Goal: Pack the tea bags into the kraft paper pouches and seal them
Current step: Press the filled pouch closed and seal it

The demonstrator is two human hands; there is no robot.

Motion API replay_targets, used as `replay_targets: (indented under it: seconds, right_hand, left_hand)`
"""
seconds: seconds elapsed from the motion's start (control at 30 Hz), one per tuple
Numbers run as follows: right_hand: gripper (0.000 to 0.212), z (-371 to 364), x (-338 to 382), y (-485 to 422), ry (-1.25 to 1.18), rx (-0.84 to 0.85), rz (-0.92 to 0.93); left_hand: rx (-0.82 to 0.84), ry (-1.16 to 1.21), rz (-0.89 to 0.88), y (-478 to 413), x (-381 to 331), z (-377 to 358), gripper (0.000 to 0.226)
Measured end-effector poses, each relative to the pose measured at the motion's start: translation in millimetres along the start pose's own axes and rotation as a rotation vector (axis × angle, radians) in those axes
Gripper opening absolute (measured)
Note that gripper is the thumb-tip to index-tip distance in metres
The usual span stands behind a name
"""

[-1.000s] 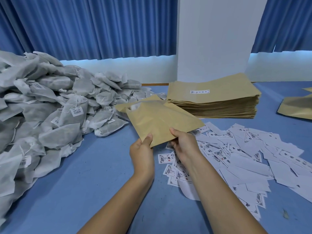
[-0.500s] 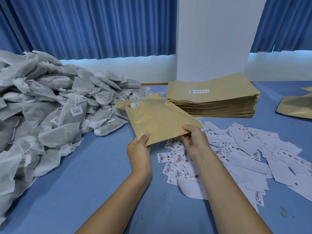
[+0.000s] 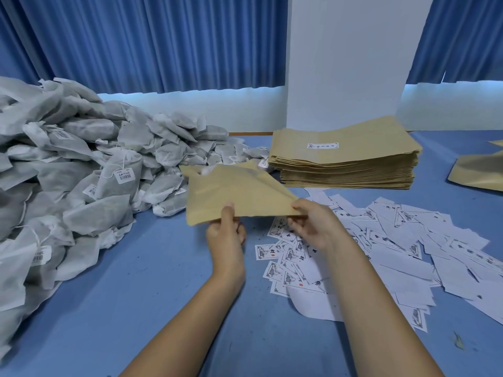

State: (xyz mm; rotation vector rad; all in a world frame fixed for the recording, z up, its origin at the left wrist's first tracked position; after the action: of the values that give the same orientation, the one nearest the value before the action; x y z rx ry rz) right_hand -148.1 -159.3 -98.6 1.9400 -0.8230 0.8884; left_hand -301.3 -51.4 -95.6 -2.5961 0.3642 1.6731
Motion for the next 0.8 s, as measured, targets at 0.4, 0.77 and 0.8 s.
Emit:
replay_targets:
  seconds: [0.4, 0.77, 0.8]
  right_hand:
    - [0.013, -35.9, -23.7, 15.4, 0.053, 0.227, -0.012]
    - [0.038, -90.0, -24.8, 73.3, 0.096, 0.387, 0.108]
    - [0.038, -90.5, -17.5, 78.7, 0.084, 0.402, 0.138]
  left_hand:
    - [-0.028, -0.122, 0.002, -12.8, 6.3, -0.5, 0.023]
    - [-0.301, 0.194, 0.022, -38.7, -40.7, 43.1, 0.017]
    - [-0.287, 0.215, 0.014, -38.7, -47.1, 38.6, 0.016]
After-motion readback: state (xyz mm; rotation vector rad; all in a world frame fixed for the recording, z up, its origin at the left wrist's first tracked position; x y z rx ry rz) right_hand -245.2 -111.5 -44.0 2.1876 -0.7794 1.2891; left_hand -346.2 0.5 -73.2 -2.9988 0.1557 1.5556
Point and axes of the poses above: each hand's wrist, its own y-axis away from the middle knuckle, its own z-axis out of the back of the hand, x = y × z, the point moved 8 cm from there along -y, towards the middle knuckle, and after that the axes turned 10 degrees about -x, right-handed, at the moved point
